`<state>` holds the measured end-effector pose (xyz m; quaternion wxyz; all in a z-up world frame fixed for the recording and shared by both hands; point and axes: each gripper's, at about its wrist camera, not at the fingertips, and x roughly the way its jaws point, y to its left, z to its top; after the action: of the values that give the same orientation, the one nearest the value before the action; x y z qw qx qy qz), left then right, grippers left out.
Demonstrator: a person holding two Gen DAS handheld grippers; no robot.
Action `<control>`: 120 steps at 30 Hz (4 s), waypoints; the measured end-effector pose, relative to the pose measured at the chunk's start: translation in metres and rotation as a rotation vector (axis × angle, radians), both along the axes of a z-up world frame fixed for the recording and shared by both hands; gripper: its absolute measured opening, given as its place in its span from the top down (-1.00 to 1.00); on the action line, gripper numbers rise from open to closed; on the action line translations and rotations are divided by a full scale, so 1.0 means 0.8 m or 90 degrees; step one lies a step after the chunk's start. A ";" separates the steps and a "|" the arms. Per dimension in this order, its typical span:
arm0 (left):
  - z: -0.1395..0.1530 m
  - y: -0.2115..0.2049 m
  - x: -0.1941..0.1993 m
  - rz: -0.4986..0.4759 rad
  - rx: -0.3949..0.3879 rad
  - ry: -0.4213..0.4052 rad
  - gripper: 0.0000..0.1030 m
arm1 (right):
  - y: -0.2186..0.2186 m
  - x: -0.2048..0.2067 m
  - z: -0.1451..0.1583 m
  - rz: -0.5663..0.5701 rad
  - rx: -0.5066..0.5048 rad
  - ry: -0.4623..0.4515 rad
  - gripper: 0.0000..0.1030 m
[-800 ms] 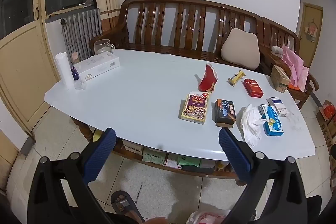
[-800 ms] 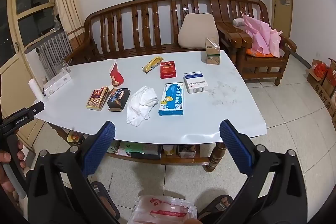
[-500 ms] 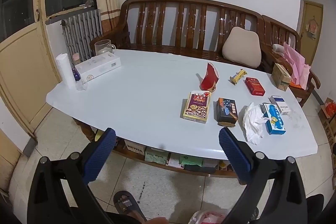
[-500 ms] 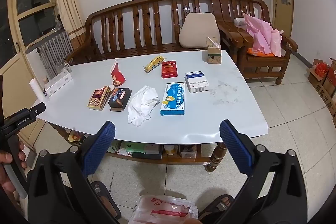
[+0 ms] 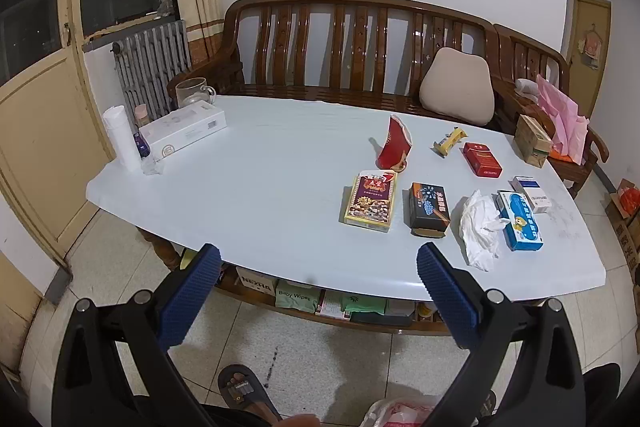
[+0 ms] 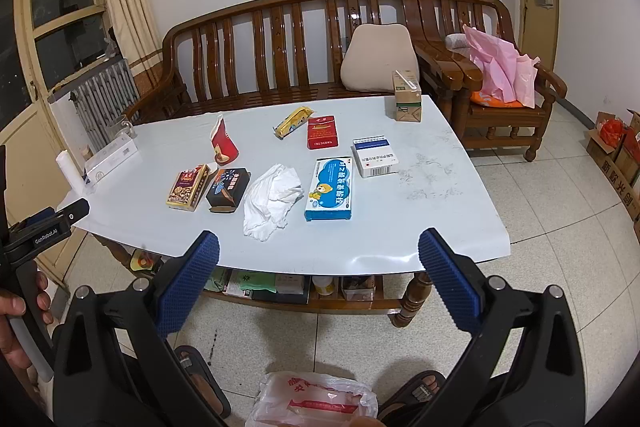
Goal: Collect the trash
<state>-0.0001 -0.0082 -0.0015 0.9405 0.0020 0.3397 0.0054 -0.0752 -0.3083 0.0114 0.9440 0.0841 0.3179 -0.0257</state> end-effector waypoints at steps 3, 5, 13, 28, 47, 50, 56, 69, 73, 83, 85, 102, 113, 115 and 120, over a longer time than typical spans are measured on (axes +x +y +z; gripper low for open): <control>0.001 -0.002 -0.001 -0.005 0.000 -0.002 -0.87 | -0.002 0.000 0.002 -0.003 0.002 0.000 -0.90; 0.002 -0.002 -0.002 -0.008 -0.001 -0.003 -0.87 | -0.002 0.000 0.004 -0.005 0.000 -0.002 -0.90; 0.002 -0.004 -0.004 -0.017 -0.003 -0.004 -0.87 | -0.002 -0.002 0.004 -0.010 -0.005 -0.004 -0.90; 0.003 -0.008 -0.011 -0.031 0.001 -0.008 -0.87 | -0.001 -0.002 0.008 -0.018 -0.017 -0.004 -0.90; 0.007 -0.007 -0.013 -0.045 -0.025 -0.009 -0.87 | -0.002 -0.001 0.011 -0.020 -0.019 -0.006 -0.90; 0.008 -0.005 -0.013 -0.048 -0.046 -0.005 -0.87 | -0.003 -0.001 0.012 -0.020 -0.021 -0.006 -0.90; 0.010 -0.002 -0.013 -0.052 -0.070 -0.005 -0.87 | -0.003 0.000 0.014 -0.020 -0.022 -0.007 -0.90; 0.009 -0.015 -0.010 -0.064 -0.040 -0.012 -0.87 | -0.004 0.002 0.017 -0.020 -0.027 -0.005 -0.90; 0.008 -0.014 -0.005 -0.061 -0.040 -0.008 -0.87 | -0.010 0.009 0.020 -0.019 -0.030 -0.002 -0.90; -0.010 -0.026 0.044 -0.066 -0.014 0.014 -0.87 | -0.048 0.064 0.031 -0.021 -0.046 0.012 -0.90; -0.017 -0.031 0.060 -0.071 -0.010 0.020 -0.87 | -0.058 0.086 0.032 -0.019 -0.058 0.021 -0.90; -0.116 -0.057 0.208 -0.103 0.018 0.111 -0.87 | -0.120 0.310 -0.076 0.037 -0.036 0.224 -0.90; -0.146 -0.062 0.247 -0.110 0.025 0.139 -0.87 | -0.122 0.388 -0.134 0.060 0.013 0.313 -0.90; -0.149 -0.061 0.252 -0.108 0.017 0.145 -0.87 | -0.123 0.398 -0.140 0.059 0.020 0.323 -0.90; -0.160 -0.064 0.259 -0.116 0.016 0.164 -0.87 | -0.124 0.414 -0.154 0.047 0.025 0.350 -0.90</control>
<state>0.2074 -0.0596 -0.1295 0.8858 0.0452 0.4555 -0.0759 0.2562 -0.4076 -0.1115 0.8209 0.0804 0.5653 -0.0070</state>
